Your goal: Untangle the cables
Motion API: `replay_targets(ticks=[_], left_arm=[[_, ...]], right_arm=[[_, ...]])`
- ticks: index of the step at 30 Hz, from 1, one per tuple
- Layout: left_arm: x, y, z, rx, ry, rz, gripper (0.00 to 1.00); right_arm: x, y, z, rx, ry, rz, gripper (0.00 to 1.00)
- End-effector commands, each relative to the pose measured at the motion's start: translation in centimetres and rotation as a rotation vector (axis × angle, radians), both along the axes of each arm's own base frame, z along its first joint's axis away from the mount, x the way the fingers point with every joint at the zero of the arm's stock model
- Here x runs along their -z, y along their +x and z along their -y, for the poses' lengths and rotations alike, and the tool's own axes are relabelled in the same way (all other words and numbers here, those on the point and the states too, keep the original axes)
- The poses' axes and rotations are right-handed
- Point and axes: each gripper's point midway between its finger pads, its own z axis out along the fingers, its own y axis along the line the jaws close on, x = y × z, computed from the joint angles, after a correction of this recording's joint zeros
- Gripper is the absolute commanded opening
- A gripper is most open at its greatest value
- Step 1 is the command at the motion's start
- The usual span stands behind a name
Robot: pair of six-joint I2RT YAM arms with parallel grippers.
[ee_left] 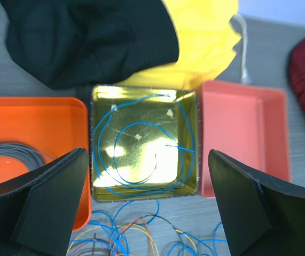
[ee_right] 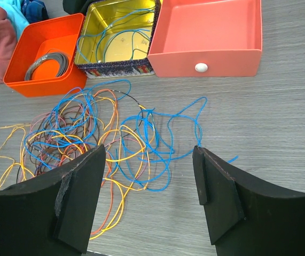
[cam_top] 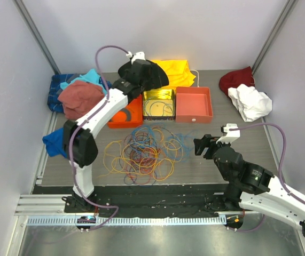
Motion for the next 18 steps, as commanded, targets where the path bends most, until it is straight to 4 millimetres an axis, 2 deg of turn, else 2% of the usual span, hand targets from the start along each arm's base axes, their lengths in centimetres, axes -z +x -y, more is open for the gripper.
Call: replay_targets(ticks=[1, 2, 3, 4, 5, 6, 7, 8, 9, 10, 11, 12, 13, 15, 16, 18], left_arm=[[-6.2, -1.5, -2.0, -0.052, -0.036, 0.133, 1.00], [-5.3, -2.1, -2.3, -0.054, -0.024, 0.114, 1.00], [-6.3, -3.1, -2.2, -0.040, -0.039, 0.128, 1.00], [-6.3, -3.8, -1.8, -0.032, -0.060, 0.123, 1.00], [-4.0, -4.9, -1.5, -0.005, -0.050, 0.084, 1.00], [-4.6, -7.0, 0.7, 0.085, -0.097, 0.082, 0.98], [-4.2, -7.9, 2.2, 0.128, -0.124, 0.087, 0.98], [-2.5, -9.5, 3.5, 0.183, -0.118, 0.058, 0.98], [-2.0, -12.3, 6.5, 0.284, -0.124, 0.039, 0.96], [-0.9, -13.5, 7.9, 0.324, -0.111, 0.017, 0.96], [-0.2, -16.0, 10.2, 0.398, -0.099, 0.002, 0.95], [0.6, -17.3, 11.4, 0.439, -0.098, -0.020, 0.93], [2.0, -18.0, 12.4, 0.458, -0.090, -0.045, 0.93], [3.4, -20.1, 14.5, 0.508, -0.126, -0.095, 0.93], [4.5, -20.5, 15.0, 0.513, -0.136, -0.122, 0.92], [5.1, -20.7, 16.0, 0.516, -0.186, -0.147, 0.90]], right_arm=[[-0.9, 0.3, -0.5, 0.012, 0.059, 0.017, 0.74], [-0.8, 0.3, -0.5, 0.014, 0.061, 0.015, 0.74], [-0.7, 0.4, -0.5, 0.021, 0.064, 0.015, 0.74], [-0.6, 0.6, 0.0, 0.055, 0.069, 0.019, 0.73], [-0.6, 0.7, 0.4, 0.081, 0.072, 0.023, 0.73], [-0.5, 0.7, 0.7, 0.099, 0.076, 0.026, 0.73], [-0.6, 0.8, 1.2, 0.124, 0.084, 0.036, 0.73], [-0.9, 0.9, 1.8, 0.151, 0.092, 0.052, 0.73], [-1.5, 0.8, 2.2, 0.164, 0.121, 0.074, 0.72], [-1.8, 0.8, 2.5, 0.165, 0.119, 0.084, 0.72], [-2.3, 0.7, 2.6, 0.160, 0.129, 0.096, 0.72], [-3.4, 0.5, 2.9, 0.160, 0.148, 0.115, 0.72], [-3.9, 0.4, 3.0, 0.152, 0.155, 0.124, 0.72], [-5.1, 0.2, 3.4, 0.150, 0.164, 0.142, 0.72], [-5.6, 0.1, 3.7, 0.153, 0.178, 0.153, 0.72], [-6.0, -0.1, 4.2, 0.156, 0.182, 0.161, 0.72]])
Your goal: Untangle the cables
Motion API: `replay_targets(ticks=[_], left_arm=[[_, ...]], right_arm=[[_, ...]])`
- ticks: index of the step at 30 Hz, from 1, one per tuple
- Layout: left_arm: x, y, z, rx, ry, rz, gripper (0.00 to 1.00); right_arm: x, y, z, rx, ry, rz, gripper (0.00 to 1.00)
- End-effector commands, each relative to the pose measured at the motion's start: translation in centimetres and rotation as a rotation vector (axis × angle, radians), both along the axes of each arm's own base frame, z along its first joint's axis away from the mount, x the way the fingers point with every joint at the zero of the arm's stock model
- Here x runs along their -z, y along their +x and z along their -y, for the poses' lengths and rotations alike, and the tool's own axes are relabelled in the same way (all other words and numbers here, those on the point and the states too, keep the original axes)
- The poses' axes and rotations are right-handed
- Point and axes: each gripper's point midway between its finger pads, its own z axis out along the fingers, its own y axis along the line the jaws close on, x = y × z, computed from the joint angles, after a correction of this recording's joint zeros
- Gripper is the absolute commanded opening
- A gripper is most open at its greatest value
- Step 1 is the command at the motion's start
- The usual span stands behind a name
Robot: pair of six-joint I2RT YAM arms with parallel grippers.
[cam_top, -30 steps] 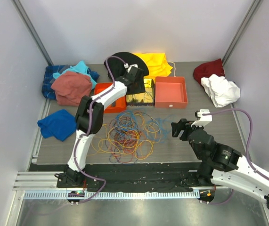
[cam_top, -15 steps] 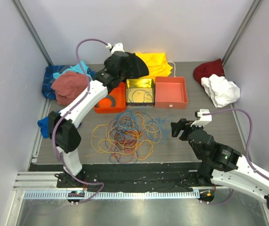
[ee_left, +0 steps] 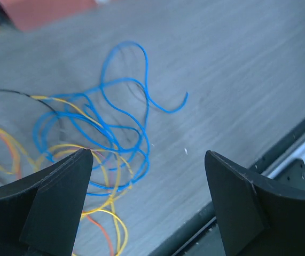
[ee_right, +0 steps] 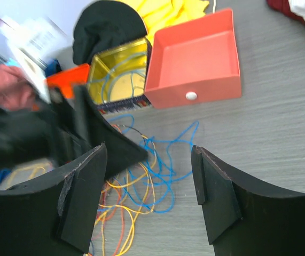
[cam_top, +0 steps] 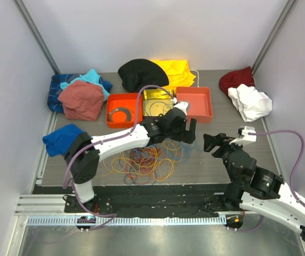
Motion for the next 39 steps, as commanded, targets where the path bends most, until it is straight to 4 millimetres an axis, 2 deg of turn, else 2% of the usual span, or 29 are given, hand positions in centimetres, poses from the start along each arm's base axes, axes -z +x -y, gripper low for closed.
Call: replay_targets(ticks=[1, 4, 10, 13, 14, 15, 16, 17, 18, 20, 21, 22, 23, 24, 25, 26, 27, 28, 29, 30, 31, 32, 34, 35, 39], left_arm=[[0.3, 0.2, 2.6, 0.014, -0.133, -0.063, 0.90], [0.7, 0.4, 3.5, 0.021, -0.142, -0.073, 0.86], [3.0, 0.6, 4.0, 0.010, -0.118, -0.115, 0.77], [2.3, 0.7, 3.5, -0.009, -0.125, -0.098, 0.75], [2.4, 1.2, 2.7, -0.055, -0.107, -0.073, 0.75], [0.7, 1.5, 1.9, -0.087, -0.123, -0.040, 0.75], [0.1, 1.7, 1.1, -0.115, -0.118, -0.024, 0.76], [0.3, 1.6, 0.1, -0.138, -0.102, -0.012, 0.77], [-1.9, 1.9, -1.1, -0.181, -0.120, 0.037, 0.78], [-2.8, 1.7, -2.9, -0.221, -0.106, 0.056, 0.79], [-2.3, 1.5, -4.0, -0.244, -0.083, 0.062, 0.79], [-3.9, 1.1, -5.0, -0.259, -0.107, 0.077, 0.80], [-4.0, 0.7, -5.8, -0.272, -0.105, 0.069, 0.80], [-2.7, 0.0, -6.9, -0.278, -0.082, 0.050, 0.81], [-4.3, -0.7, -7.7, -0.280, -0.120, 0.061, 0.81], [-3.9, -1.3, -8.4, -0.284, -0.120, 0.048, 0.81], [-4.2, -1.9, -9.1, -0.295, -0.142, 0.040, 0.81], [-2.6, -2.8, -10.3, -0.300, -0.119, 0.019, 0.81], [-4.1, -3.5, -11.4, -0.306, -0.162, 0.034, 0.81], [-4.1, -4.0, -12.1, -0.316, -0.175, 0.030, 0.81], [-2.6, -4.6, -13.3, -0.325, -0.149, 0.019, 0.81], [-4.0, -4.9, -14.4, -0.342, -0.187, 0.048, 0.82], [-3.8, -5.5, -15.7, -0.355, -0.181, 0.057, 0.82], [-3.8, -5.8, -16.5, -0.361, -0.183, 0.066, 0.82], [-4.2, -6.6, -17.5, -0.351, -0.192, 0.074, 0.83]], right_arm=[[-3.5, -0.2, 1.6, 0.049, 0.068, 0.070, 0.72], [-3.1, -0.4, 1.9, 0.053, 0.075, 0.054, 0.71], [-2.1, -0.8, 2.3, 0.056, 0.083, 0.028, 0.71], [-1.6, -0.6, 2.8, 0.089, 0.052, 0.025, 0.71], [-0.6, -0.3, 2.8, 0.106, 0.004, 0.007, 0.71], [0.1, -0.2, 2.9, 0.128, -0.021, -0.007, 0.71], [0.8, 0.1, 3.2, 0.169, -0.031, -0.021, 0.72], [1.5, 0.2, 3.1, 0.181, -0.048, -0.042, 0.72], [2.5, 0.5, 2.6, 0.188, -0.085, -0.070, 0.72], [3.2, 0.9, 2.1, 0.214, -0.065, -0.092, 0.73], [4.1, 1.2, 1.6, 0.224, -0.100, -0.115, 0.73], [4.4, 1.5, 1.4, 0.238, -0.099, -0.123, 0.74], [4.8, 1.9, 1.3, 0.257, -0.087, -0.138, 0.74], [5.2, 2.3, 1.0, 0.258, -0.094, -0.153, 0.75], [6.3, 2.8, 0.6, 0.256, -0.127, -0.183, 0.75], [6.8, 3.9, 1.1, 0.291, -0.102, -0.200, 0.75], [7.8, 4.2, 0.4, 0.241, -0.097, -0.246, 0.76], [8.6, 4.9, 0.4, 0.238, -0.089, -0.277, 0.76], [9.6, 5.8, 0.3, 0.242, -0.086, -0.300, 0.75], [10.5, 6.5, 0.8, 0.248, -0.078, -0.333, 0.75], [10.8, 7.0, 0.9, 0.251, -0.079, -0.337, 0.75], [11.4, 8.0, 0.6, 0.252, -0.091, -0.345, 0.74], [11.9, 9.0, 0.5, 0.251, -0.121, -0.358, 0.74], [12.5, 10.2, -0.2, 0.244, -0.128, -0.372, 0.73], [12.6, 12.6, -1.8, 0.218, -0.117, -0.387, 0.70]])
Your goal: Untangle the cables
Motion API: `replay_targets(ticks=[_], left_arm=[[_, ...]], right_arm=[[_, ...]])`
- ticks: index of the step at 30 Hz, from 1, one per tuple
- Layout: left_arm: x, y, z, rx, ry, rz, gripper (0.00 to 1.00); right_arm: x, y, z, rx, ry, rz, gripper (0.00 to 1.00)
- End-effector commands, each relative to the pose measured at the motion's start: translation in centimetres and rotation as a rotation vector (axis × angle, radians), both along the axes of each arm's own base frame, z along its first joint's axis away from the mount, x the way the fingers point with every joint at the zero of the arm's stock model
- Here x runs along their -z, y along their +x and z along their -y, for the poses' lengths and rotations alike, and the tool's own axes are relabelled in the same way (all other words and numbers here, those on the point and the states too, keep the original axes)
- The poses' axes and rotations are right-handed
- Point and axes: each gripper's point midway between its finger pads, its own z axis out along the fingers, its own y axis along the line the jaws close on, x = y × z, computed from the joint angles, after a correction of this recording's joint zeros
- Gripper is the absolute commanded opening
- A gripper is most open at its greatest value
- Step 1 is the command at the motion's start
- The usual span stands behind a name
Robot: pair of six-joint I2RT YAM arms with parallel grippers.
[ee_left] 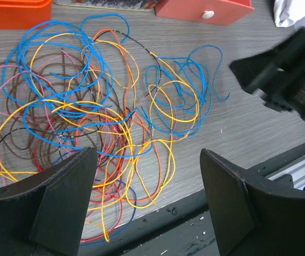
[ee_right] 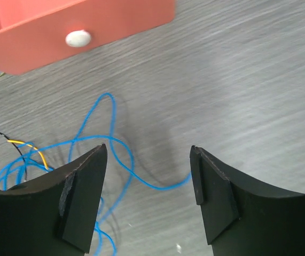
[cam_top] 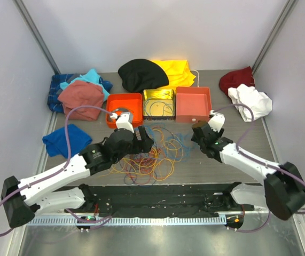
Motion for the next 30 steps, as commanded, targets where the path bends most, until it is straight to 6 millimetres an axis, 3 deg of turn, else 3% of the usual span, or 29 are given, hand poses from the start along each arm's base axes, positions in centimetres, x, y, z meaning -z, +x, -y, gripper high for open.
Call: replay_targets(ticks=[1, 5, 11, 15, 18, 19, 21, 22, 24, 26, 30], left_arm=[[-1.3, -0.1, -1.1, -0.030, -0.030, 0.036, 0.83], [-1.5, -0.3, -1.6, -0.032, -0.033, 0.049, 0.83], [-1.1, -0.2, -1.5, -0.032, -0.018, 0.044, 0.83], [-0.7, -0.2, -1.5, -0.031, -0.013, 0.033, 0.83], [-0.5, -0.3, -1.4, -0.032, -0.013, 0.029, 0.83], [-0.4, -0.3, -1.5, -0.035, -0.014, 0.027, 0.84], [-0.1, -0.3, -1.5, -0.034, -0.009, 0.021, 0.83], [-0.2, -0.3, -1.5, -0.036, -0.015, 0.021, 0.83], [-0.1, -0.4, -1.5, -0.033, -0.017, 0.019, 0.83], [0.2, -0.4, -1.6, -0.037, -0.015, 0.015, 0.84], [0.1, -0.5, -1.7, -0.042, -0.021, 0.017, 0.83]], right_arm=[[-2.9, 4.4, -3.7, -0.066, 0.110, 0.106, 0.70], [-2.8, 5.4, -4.5, -0.079, 0.120, 0.118, 0.68], [0.4, 5.7, -4.2, -0.073, 0.085, 0.034, 0.65], [1.8, 5.8, -4.0, -0.069, 0.072, -0.003, 0.57], [2.2, 5.9, -3.8, -0.072, 0.062, -0.017, 0.46], [2.1, 5.9, -3.7, -0.069, 0.063, -0.015, 0.35], [1.3, 5.9, -3.8, -0.076, 0.071, 0.002, 0.24], [0.9, 5.8, -3.7, -0.076, 0.073, 0.005, 0.12], [-1.8, 6.1, -4.0, -0.087, 0.102, 0.064, 0.01], [-5.1, 6.2, -4.7, -0.116, 0.129, 0.133, 0.01], [-17.7, 4.9, -5.8, -0.195, 0.222, 0.409, 0.01]])
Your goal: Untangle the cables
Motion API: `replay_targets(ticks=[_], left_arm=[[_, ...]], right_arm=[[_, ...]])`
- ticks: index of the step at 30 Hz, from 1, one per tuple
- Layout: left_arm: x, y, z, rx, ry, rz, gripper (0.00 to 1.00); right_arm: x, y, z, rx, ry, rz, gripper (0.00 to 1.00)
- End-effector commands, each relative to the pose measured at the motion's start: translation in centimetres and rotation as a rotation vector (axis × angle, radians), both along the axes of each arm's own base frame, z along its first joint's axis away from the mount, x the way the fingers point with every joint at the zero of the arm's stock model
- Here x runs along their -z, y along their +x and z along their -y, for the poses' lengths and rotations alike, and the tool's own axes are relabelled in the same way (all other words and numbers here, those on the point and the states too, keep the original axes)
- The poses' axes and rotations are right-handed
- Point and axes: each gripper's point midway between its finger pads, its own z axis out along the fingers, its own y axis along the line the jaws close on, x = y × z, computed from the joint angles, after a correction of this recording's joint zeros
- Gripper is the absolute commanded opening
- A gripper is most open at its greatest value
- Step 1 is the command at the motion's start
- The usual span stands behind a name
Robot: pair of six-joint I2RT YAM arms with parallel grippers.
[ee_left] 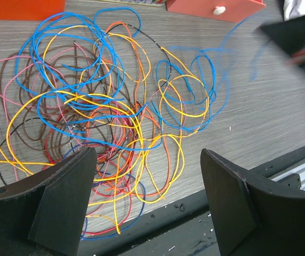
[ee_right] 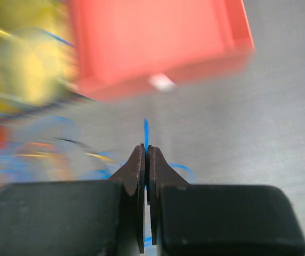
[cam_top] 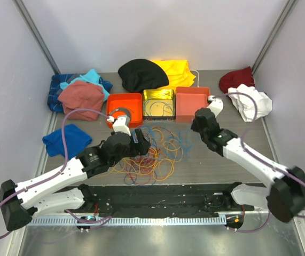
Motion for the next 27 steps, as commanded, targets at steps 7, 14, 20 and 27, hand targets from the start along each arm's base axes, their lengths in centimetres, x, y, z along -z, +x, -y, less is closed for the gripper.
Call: replay_targets(ticks=[7, 14, 20, 27], left_arm=[[-0.4, 0.2, -0.3, -0.035, -0.040, 0.018, 0.83], [-1.2, 0.5, -0.3, -0.049, -0.071, 0.043, 0.83], [-2.6, 0.7, -0.2, -0.051, -0.144, 0.097, 0.84], [-5.8, 0.0, 1.5, 0.066, -0.258, 0.205, 0.92]], right_arm=[[-33.3, -5.2, -3.6, -0.255, 0.324, 0.704, 0.01], [-43.5, -10.2, -4.9, -0.480, 0.492, 0.875, 0.01], [-49.0, -13.3, -4.2, -0.558, 0.557, 0.956, 0.01], [-46.5, -13.2, -4.6, -0.560, 0.580, 0.895, 0.01]])
